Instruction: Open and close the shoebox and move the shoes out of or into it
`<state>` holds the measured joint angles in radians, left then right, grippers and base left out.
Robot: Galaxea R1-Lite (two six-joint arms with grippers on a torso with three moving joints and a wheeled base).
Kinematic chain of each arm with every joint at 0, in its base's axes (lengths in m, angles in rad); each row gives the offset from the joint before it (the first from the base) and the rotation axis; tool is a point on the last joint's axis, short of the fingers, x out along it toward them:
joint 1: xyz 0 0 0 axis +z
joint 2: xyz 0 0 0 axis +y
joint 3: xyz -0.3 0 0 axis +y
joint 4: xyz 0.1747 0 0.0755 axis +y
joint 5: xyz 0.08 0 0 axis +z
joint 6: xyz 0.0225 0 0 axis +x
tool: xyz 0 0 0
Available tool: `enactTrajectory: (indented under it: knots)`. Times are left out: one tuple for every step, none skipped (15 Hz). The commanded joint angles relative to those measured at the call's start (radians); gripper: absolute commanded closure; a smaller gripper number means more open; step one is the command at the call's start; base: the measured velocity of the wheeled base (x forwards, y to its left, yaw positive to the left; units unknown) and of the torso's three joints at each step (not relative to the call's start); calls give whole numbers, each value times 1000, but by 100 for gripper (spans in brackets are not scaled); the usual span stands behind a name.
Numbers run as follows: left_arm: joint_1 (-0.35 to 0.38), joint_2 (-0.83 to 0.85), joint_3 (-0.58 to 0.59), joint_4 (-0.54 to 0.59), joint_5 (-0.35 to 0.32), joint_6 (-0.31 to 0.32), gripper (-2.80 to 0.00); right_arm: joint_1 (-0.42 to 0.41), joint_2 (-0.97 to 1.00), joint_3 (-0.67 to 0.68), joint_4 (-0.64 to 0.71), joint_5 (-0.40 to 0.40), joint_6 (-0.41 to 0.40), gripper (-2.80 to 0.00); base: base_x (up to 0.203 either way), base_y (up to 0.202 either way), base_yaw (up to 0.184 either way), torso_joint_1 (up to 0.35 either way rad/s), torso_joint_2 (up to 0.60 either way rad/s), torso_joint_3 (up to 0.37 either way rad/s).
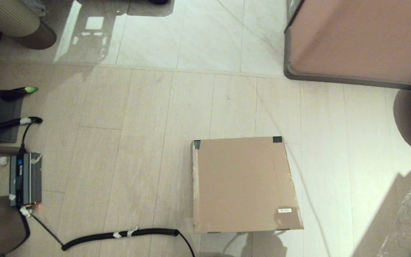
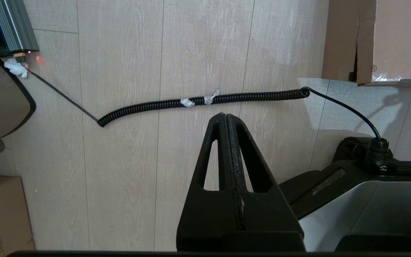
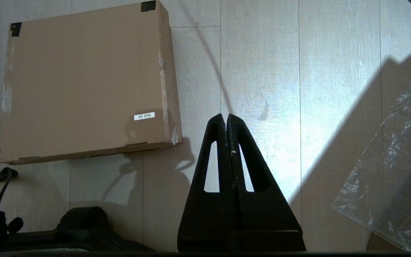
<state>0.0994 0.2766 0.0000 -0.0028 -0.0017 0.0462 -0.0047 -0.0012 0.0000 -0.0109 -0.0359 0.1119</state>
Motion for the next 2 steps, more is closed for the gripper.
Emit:
enactTrajectory:
  knots:
    - [0,4,0,0,0,0,0,0,1,0,0,1,0,0,0,0,0,0,0,0]
    - [0,4,0,0,0,0,0,0,1,0,0,1,0,0,0,0,0,0,0,0]
